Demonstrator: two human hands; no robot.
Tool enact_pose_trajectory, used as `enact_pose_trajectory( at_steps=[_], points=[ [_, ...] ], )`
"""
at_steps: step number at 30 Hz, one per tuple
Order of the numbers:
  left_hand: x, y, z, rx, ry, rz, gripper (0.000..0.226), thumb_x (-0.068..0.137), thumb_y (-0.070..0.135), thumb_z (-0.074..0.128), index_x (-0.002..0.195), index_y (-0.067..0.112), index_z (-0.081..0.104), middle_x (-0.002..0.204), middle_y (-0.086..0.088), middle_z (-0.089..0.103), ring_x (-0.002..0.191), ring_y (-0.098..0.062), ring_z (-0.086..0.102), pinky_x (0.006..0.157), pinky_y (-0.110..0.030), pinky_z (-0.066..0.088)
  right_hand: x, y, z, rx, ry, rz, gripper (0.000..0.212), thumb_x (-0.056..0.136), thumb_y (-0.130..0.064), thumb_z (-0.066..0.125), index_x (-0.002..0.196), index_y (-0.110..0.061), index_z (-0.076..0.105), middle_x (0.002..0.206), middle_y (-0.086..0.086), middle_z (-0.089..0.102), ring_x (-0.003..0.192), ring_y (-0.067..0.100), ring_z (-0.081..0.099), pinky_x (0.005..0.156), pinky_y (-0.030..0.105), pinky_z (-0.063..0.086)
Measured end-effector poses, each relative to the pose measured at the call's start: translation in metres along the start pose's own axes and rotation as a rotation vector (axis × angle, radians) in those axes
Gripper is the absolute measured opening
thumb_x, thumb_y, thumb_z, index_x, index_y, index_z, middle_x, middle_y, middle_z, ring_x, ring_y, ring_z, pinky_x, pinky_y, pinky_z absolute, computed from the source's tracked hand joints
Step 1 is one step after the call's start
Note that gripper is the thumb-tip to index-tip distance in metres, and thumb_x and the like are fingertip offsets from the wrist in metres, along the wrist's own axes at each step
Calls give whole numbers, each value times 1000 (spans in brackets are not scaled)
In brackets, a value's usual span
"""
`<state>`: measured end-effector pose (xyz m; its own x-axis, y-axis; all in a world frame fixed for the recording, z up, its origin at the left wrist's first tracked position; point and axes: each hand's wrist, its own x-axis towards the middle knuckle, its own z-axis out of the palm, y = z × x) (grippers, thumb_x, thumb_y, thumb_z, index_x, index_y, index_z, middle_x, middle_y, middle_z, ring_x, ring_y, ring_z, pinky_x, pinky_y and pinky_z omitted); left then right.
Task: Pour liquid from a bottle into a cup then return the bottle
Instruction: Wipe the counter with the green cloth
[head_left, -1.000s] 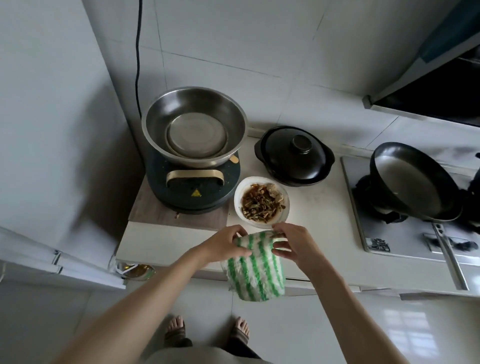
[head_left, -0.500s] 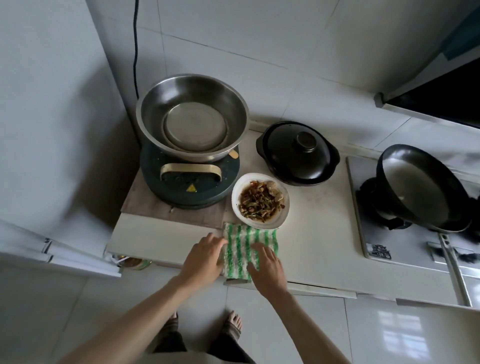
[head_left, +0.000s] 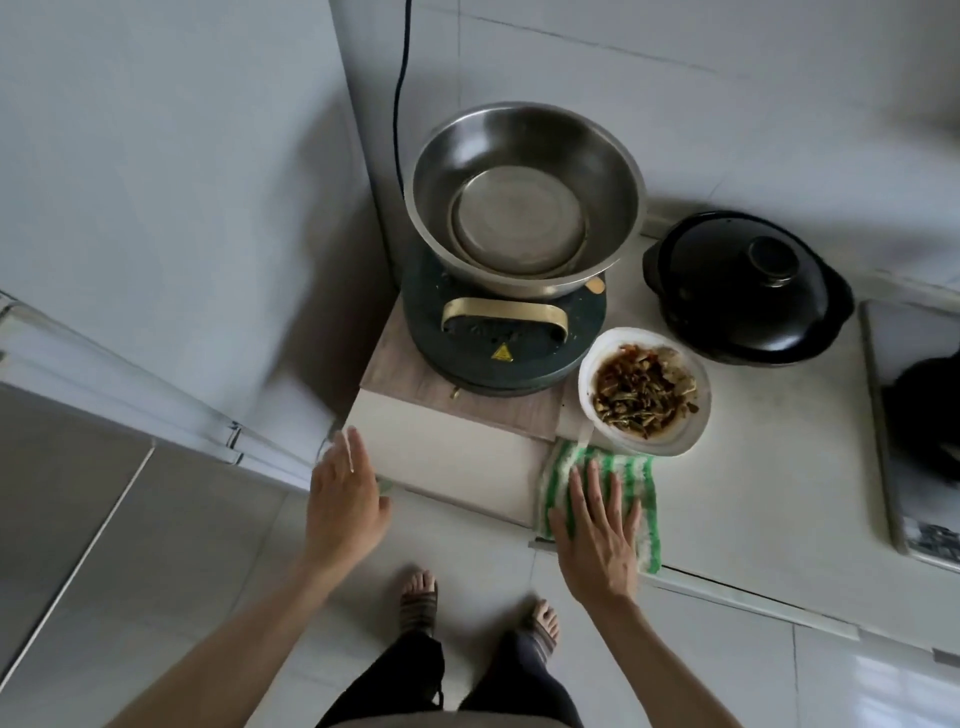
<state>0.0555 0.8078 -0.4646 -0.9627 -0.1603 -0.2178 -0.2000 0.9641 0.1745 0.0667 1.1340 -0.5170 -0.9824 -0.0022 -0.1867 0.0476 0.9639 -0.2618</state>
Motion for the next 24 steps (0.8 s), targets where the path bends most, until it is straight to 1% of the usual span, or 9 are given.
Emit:
enact_pose_trajectory(
  at_steps=[2,6,10,11,13,16,18,22,24],
  points=[
    [8,-12,4,-134,-57,-124,103,78,19,73,153,-9,8,151,-34,34,135,-46,43,111,-51,40,-7,-21,10,-2,37,-57,61,102,-53,25,158,-29,24,166,-1,19,155,28,4,122,60,8],
    [10,-23,8,-409,-86,-212,107,83,16,71,156,1,-6,148,-24,45,116,-40,61,90,-47,52,-2,-83,29,-61,18,-357,63,102,-35,48,158,-18,26,166,3,20,154,32,11,118,61,22],
    [5,-37,12,-412,-61,-161,110,79,10,70,156,7,-7,127,-19,65,101,-33,68,77,-40,55,36,-167,42,-76,-69,-484,62,107,-42,33,160,-18,13,168,0,12,155,27,4,125,51,7],
    [4,-40,10,-427,-69,-168,109,79,8,69,156,9,-8,126,-18,65,103,-34,67,78,-41,54,45,-190,46,-88,-104,-539,62,107,-44,30,160,-19,12,168,-1,11,155,27,3,125,51,4],
    [5,-49,6,-551,-66,-184,107,80,4,66,157,14,-8,144,-14,54,120,-35,59,91,-43,52,62,-236,52,-117,-192,-645,63,106,-46,25,161,-19,10,168,-1,10,155,27,0,124,53,4],
    [8,-72,-4,-633,-24,-208,101,82,0,63,158,12,-3,165,-11,19,145,-27,34,110,-38,37,78,-283,62,-210,-227,-696,65,106,-46,27,160,-19,4,169,-1,7,155,28,-5,124,55,-4],
    [14,-84,-11,-554,-74,-230,91,86,3,61,158,9,4,166,-13,11,148,-27,27,115,-36,30,87,-292,63,-221,-208,-660,66,106,-47,27,160,-19,3,169,-2,5,155,26,-3,123,51,-8],
    [27,-87,-13,-392,-31,-92,71,87,12,56,153,9,30,161,-19,27,136,-40,45,106,-49,45,82,-287,60,-146,-197,-607,67,104,-50,24,160,-18,7,169,-2,3,155,22,0,125,50,-5],
    [33,-74,-10,-295,-27,27,67,87,24,48,151,8,35,158,-19,34,134,-40,47,106,-51,45,75,-270,57,-157,-195,-591,67,102,-47,22,160,-19,3,169,-2,-2,155,24,-2,124,53,0]
  ],
)
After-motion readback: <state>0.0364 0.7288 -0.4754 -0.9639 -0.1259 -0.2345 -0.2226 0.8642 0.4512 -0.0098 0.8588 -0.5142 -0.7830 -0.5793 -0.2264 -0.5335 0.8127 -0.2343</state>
